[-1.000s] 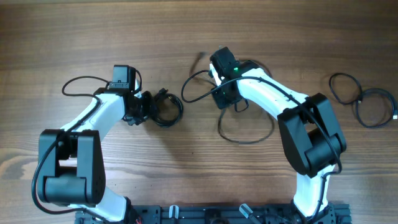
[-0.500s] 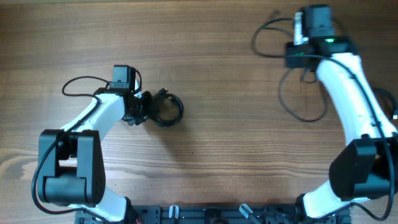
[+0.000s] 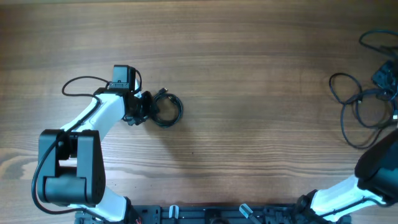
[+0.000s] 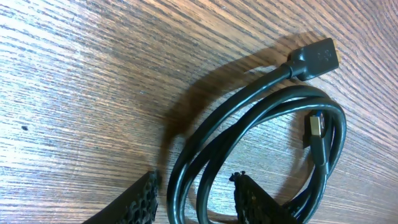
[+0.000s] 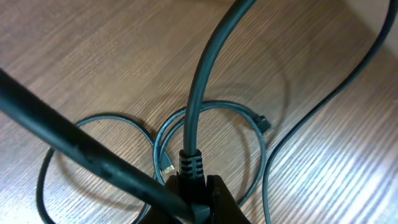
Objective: Untangle cables
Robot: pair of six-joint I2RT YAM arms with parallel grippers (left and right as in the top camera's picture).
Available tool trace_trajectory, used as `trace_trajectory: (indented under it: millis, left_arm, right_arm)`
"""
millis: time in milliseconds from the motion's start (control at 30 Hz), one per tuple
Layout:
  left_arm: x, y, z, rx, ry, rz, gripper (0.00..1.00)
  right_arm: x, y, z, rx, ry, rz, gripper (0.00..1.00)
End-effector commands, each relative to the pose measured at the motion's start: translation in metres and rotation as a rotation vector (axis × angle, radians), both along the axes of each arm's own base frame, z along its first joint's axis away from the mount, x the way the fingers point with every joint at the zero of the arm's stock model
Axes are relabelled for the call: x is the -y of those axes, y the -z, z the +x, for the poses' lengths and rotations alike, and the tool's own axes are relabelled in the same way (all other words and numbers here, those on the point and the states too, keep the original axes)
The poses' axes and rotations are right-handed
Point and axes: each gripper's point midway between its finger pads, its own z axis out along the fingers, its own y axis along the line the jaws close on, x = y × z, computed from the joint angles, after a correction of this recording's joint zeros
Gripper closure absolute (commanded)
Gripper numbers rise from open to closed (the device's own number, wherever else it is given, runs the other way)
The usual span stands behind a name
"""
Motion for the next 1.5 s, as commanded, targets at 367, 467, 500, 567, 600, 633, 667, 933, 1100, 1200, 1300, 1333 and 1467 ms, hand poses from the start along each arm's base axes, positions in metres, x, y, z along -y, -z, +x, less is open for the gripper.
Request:
trace_trajectory:
  millis: [367,467,500,567,600,633,667,933,1100,1200,1300,1333,1467]
  left_arm:
    - [-0.002,0.005,-0.003,-0.009,-0.002,0.011,0.55]
    - [-0.002,0.005,-0.002,-0.007,-0.001,0.011,0.55]
    - [-0.002,0.005,-0.002,-0.006,-0.002,0.011,0.55]
    - [-0.002,0.005,-0.002,-0.006,-0.002,0.011,0.55]
    - [-0.002,0.005,-0.002,-0.006,-0.001,0.011,0.55]
    - [-0.002,0.005,-0.002,-0.006,-0.002,0.011,0.55]
    - [-0.002,0.005,-0.002,-0.006,-0.002,0.011,0.55]
    - [-0.002,0.005,-0.002,-0.006,-0.001,0.010,0.66]
    - [0.008,0.005,-0.003,-0.003,0.029,0.011,0.82]
    - [0.016,0.004,-0.001,0.012,0.051,0.009,0.83]
    - [0.021,0.004,-0.003,0.000,0.028,0.001,0.89]
    - [0.023,0.004,-0.003,-0.005,0.016,-0.003,0.91]
    - [0.019,-0.004,0.007,0.019,0.013,-0.004,0.67]
  right_arm:
    - [-0.033,0.067,0.021,-0.007,-0.077,0.240,0.07]
    - [-0.069,0.065,0.041,0.086,-0.174,0.399,0.02]
    - [-0.078,0.065,0.045,0.082,-0.215,0.403,0.01]
    - [-0.101,0.066,0.052,0.052,-0.270,0.395,0.00]
    - [-0.116,0.067,0.056,0.028,-0.305,0.384,0.00]
    - [-0.130,0.067,0.060,0.015,-0.337,0.375,0.00]
    - [-0.146,0.068,0.065,0.003,-0.375,0.366,0.00]
    - [-0.333,0.063,0.071,-0.043,-0.784,0.536,0.00]
    - [-0.425,0.055,0.042,-0.077,-0.969,0.703,0.00]
    - [-0.461,0.053,0.018,-0.129,-1.048,0.748,0.00]
    - [-0.490,0.054,0.001,-0.172,-1.030,0.777,0.02]
    - [-0.496,0.054,-0.002,-0.181,-0.998,0.789,0.04]
    - [-0.526,0.053,-0.016,-0.200,-0.917,0.823,0.13]
